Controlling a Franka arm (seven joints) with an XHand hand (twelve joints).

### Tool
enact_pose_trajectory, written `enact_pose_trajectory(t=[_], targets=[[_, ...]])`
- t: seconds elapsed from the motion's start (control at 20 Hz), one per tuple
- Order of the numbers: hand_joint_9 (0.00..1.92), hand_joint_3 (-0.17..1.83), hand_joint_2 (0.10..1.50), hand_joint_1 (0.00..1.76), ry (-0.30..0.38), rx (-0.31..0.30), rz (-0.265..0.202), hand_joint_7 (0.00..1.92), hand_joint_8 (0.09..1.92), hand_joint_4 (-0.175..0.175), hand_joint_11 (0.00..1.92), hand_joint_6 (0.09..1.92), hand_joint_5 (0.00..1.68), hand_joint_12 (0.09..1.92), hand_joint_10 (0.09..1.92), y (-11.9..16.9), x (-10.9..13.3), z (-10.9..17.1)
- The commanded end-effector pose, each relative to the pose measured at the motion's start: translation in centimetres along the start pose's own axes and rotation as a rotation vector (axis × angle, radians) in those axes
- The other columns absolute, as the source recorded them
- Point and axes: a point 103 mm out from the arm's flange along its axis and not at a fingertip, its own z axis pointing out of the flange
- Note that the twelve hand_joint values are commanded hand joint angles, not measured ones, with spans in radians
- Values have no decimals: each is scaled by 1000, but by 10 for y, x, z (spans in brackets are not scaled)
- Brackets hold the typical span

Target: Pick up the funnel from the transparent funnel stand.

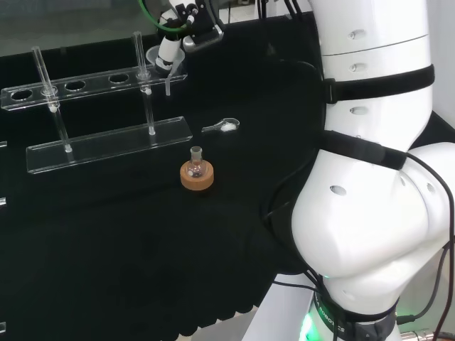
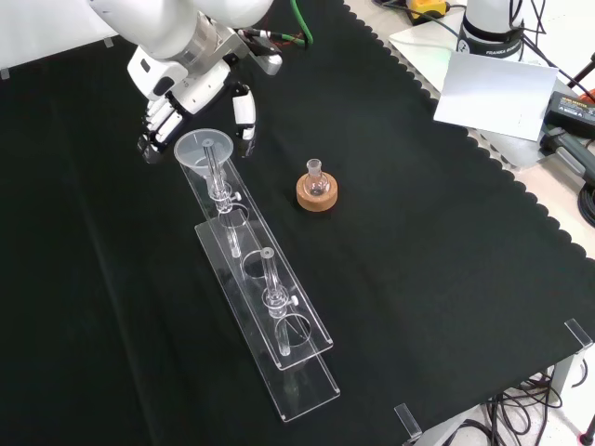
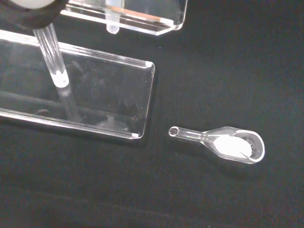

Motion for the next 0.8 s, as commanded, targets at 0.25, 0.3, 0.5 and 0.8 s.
enact_pose_trajectory(t=[0.25, 0.3, 0.5, 0.8], targets=[[222, 354, 649, 728, -8, 2, -1, 1, 524, 18, 356, 87, 55, 1479, 814, 5, 2, 2], [231, 364, 644, 729, -10, 4, -1, 1, 551, 17, 356, 87, 62, 1479, 808, 5, 2, 2], [295, 397, 632, 732, -8, 10, -4, 19, 625, 14, 355, 87, 94, 1480, 789, 9, 0, 4], [362, 423, 623, 734, -12, 12, -5, 37, 657, 10, 353, 87, 116, 1479, 751, 10, 1, 6]])
